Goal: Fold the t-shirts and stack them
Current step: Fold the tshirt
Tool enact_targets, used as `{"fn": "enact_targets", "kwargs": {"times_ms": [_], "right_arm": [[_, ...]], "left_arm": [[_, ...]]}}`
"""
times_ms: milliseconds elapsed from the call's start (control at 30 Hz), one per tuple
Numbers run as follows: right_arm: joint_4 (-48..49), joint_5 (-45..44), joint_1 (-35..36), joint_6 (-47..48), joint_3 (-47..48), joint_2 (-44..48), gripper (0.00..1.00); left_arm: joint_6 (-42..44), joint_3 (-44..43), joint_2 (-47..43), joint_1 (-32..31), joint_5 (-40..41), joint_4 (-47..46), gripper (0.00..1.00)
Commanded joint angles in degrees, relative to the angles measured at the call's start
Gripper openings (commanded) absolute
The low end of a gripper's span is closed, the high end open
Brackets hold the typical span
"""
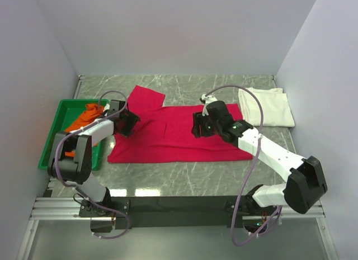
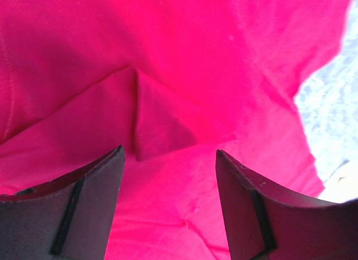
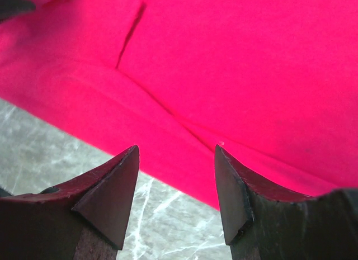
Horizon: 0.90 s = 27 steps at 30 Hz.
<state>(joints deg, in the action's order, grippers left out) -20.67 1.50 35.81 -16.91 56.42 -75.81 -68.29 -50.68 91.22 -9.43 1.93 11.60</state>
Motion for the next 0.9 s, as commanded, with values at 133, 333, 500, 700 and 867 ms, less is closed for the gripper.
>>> {"fn": "enact_targets", "kwargs": {"times_ms": [133,333,500,700,867], "right_arm": [[1.7,-2.1,-2.9,-0.2,-2.6,5.0,0.63],[2.5,-2.1,-3.9,0.2,-3.6,5.6,0.63],[2.1,-2.1,-4.0,0.5,-3.7,4.7,0.62],[1.1,0.6,-3.9,2.0,-3.3,3.6,0.62],[-1.1,4.8,-3.3,3.3,-3.1,2.2,0.61]], "left_arm": [[-1.3,-3.6,4.2,-1.1,1.6,-0.7,0.65],[-1.5,-5.4,5.3,-1.2,2.6,-1.8,0.56],[-1.6,-8.3,7.7,-1.2,3.0,-2.6,0.55],[-0.6,-14.3,13.2,-0.9,3.2,-3.1,0.55],[2.9,-19.4,14.8,0.3,3.9,-3.2,0.58]]}}
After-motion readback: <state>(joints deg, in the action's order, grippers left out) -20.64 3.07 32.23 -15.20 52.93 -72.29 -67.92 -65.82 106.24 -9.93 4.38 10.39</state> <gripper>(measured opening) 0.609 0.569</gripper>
